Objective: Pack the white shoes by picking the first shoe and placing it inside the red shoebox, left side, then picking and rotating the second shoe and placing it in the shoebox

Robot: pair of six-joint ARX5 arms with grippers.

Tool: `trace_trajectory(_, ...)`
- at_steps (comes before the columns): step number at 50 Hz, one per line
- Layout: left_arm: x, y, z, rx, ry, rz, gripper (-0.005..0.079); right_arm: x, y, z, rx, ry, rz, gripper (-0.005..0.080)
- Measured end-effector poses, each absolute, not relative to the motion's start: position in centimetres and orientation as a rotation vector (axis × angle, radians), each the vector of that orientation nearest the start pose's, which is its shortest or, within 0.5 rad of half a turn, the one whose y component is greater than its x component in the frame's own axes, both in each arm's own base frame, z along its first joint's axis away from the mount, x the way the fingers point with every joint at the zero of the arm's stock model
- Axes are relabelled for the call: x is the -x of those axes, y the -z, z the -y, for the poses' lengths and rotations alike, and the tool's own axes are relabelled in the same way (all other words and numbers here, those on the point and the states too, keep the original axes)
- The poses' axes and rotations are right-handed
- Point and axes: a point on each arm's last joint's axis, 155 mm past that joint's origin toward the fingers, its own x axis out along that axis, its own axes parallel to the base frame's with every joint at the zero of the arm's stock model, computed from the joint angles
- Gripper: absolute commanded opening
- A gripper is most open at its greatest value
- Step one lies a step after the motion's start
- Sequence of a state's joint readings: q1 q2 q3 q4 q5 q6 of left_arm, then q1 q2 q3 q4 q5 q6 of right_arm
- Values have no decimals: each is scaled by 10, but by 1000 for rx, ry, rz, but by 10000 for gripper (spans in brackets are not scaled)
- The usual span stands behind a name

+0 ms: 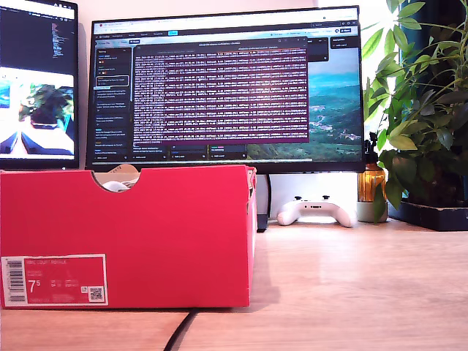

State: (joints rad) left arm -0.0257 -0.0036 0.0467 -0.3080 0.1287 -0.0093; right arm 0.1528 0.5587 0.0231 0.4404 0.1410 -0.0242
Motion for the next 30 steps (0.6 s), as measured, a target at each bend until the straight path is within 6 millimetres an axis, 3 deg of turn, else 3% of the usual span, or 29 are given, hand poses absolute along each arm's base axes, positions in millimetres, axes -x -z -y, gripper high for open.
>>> trace_trajectory(13,-239,-111,30,23,152,-258,-11,-285,-147,-18,-12,-11,-93,-9)
trace_trajectory(22,-239,-111,30,23,153,-259,-11,-279,-133,-17,-6,-9,-151,-9)
trace_trajectory(30,-239,-111,30,23,153,-259,-11,-275,-131,-3,-31,39,-164,-9)
